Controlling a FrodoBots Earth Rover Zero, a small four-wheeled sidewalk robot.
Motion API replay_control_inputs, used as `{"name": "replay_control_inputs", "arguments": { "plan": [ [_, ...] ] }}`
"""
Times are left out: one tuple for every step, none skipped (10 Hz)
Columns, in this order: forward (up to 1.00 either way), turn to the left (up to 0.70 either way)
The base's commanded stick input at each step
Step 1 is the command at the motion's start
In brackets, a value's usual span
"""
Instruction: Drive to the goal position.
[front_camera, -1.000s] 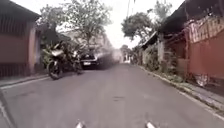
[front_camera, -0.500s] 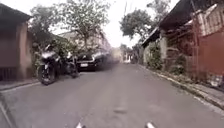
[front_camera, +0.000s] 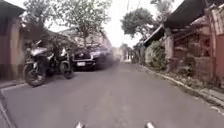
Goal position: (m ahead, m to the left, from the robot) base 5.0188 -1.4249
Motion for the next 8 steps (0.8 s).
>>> {"name": "replay_control_inputs", "arguments": {
  "plan": [
    [0.76,0.0],
    [0.77,0.0],
    [0.75,0.0],
    [0.73,0.0],
    [0.71,0.0],
    [0.59,0.0],
    [0.58,0.0],
    [0.57,0.0]
  ]
}}
